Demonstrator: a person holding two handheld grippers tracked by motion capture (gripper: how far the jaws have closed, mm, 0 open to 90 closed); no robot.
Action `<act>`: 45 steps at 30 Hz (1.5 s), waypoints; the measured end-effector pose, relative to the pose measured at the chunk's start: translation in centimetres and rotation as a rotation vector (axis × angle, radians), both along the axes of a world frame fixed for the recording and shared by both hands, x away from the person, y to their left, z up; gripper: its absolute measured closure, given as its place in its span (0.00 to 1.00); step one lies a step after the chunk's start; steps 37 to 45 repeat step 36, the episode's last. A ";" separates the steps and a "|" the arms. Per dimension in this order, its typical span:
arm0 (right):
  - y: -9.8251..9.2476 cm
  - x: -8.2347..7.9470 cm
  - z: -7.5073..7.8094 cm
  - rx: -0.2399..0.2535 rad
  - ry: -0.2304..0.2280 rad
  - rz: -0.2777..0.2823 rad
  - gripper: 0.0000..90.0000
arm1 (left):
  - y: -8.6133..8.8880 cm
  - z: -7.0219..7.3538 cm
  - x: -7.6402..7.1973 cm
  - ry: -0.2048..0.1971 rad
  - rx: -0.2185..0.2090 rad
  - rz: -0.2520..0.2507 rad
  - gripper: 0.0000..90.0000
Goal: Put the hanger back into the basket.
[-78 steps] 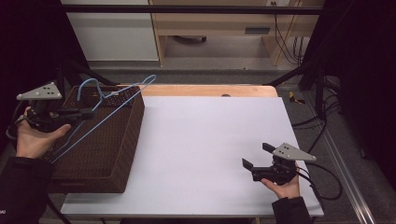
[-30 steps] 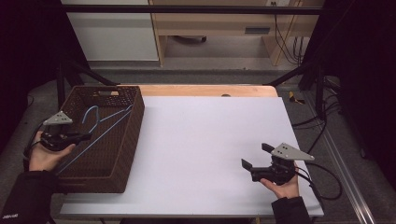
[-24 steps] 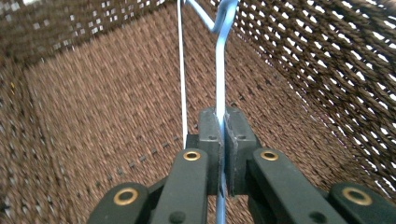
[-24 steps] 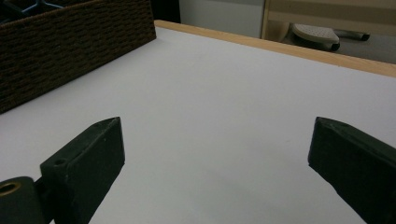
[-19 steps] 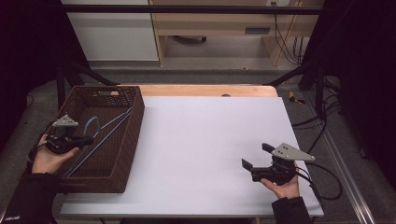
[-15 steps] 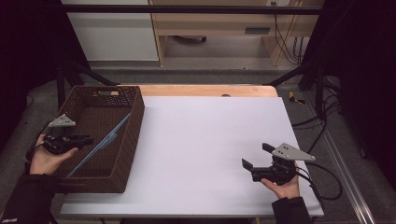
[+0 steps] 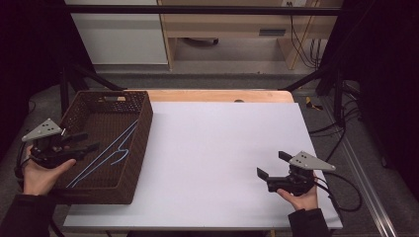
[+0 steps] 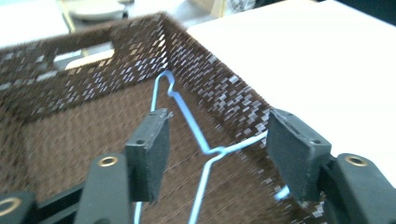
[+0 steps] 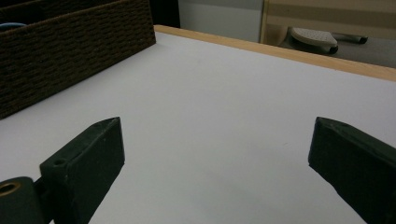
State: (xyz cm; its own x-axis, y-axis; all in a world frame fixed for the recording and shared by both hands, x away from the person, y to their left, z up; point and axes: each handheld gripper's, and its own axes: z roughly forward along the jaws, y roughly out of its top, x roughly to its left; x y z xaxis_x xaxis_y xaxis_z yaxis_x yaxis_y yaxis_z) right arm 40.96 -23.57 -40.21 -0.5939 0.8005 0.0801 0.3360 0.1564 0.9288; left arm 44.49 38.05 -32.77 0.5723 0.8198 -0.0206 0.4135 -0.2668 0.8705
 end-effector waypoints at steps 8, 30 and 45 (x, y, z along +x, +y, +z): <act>0.0 -0.1 0.1 0.011 -0.001 -0.008 0.04 | -3.0 0.5 -2.3 -0.076 -0.074 -0.069 0.21; -0.3 -0.4 0.2 0.011 -0.011 -0.005 0.04 | -10.8 -3.8 -4.1 -0.059 -0.046 -0.194 0.12; -0.3 -0.5 0.3 0.013 -0.014 -0.001 0.04 | -11.2 -4.3 -4.3 -0.062 -0.029 -0.198 0.13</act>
